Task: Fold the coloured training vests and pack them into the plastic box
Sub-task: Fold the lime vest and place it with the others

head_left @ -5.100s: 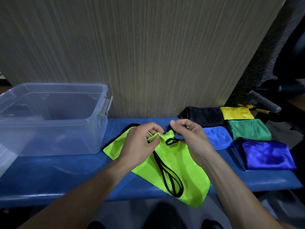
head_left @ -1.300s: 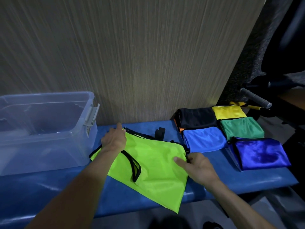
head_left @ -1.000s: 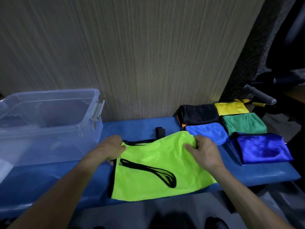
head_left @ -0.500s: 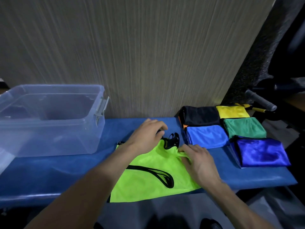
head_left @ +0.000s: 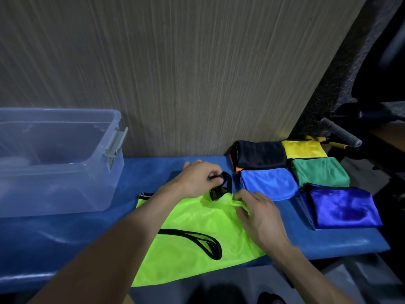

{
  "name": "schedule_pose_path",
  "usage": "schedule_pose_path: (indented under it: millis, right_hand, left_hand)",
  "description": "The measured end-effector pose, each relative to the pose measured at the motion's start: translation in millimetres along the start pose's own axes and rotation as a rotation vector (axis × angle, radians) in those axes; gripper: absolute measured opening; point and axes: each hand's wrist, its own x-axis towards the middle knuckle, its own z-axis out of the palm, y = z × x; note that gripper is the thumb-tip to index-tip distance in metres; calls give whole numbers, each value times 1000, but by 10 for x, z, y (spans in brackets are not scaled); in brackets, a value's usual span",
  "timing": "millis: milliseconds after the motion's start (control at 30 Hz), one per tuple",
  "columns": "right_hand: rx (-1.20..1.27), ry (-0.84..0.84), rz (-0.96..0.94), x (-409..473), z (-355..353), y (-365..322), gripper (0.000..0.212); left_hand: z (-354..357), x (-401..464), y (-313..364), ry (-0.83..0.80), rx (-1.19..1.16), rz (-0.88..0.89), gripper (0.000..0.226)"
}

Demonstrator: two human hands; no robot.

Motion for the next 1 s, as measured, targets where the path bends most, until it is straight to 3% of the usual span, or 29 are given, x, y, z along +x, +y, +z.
schedule_pose_path:
  millis: [133,233,400,533,633,767,867,933,1000]
  right_hand:
    - [149,-61,203,75,57,108,20]
    - [225,-75,273,122,65,146,22]
    - [310,-120,322,159,45,139,28]
    - [368,-153,367,173,51,161,35]
    - [394,-167,391,177,42,188,34]
    - [366,-186,363,162,12,188,32]
    - [341,-199,341,159,-7,182,32]
    - [329,-195,338,146,0,193,32]
    - [309,-196,358,122,12,220,24]
  left_hand:
    - [-22,166,25,295,-460,-101,19]
    - [6,236,146,343,-621,-163,18]
    - [62,298,144,152,-394,-200,14]
    - [-5,244,156,-160,-450,-210,51]
    - [-44,220,165,-188,-363,-141,65]
    - [-68,224,116,-182,-243,75,94]
    - [-31,283,119,-201,-154,187,77]
    - [-15,327,126,-99,-72,245,53]
    - [-11,354,139,54,-50,273,44]
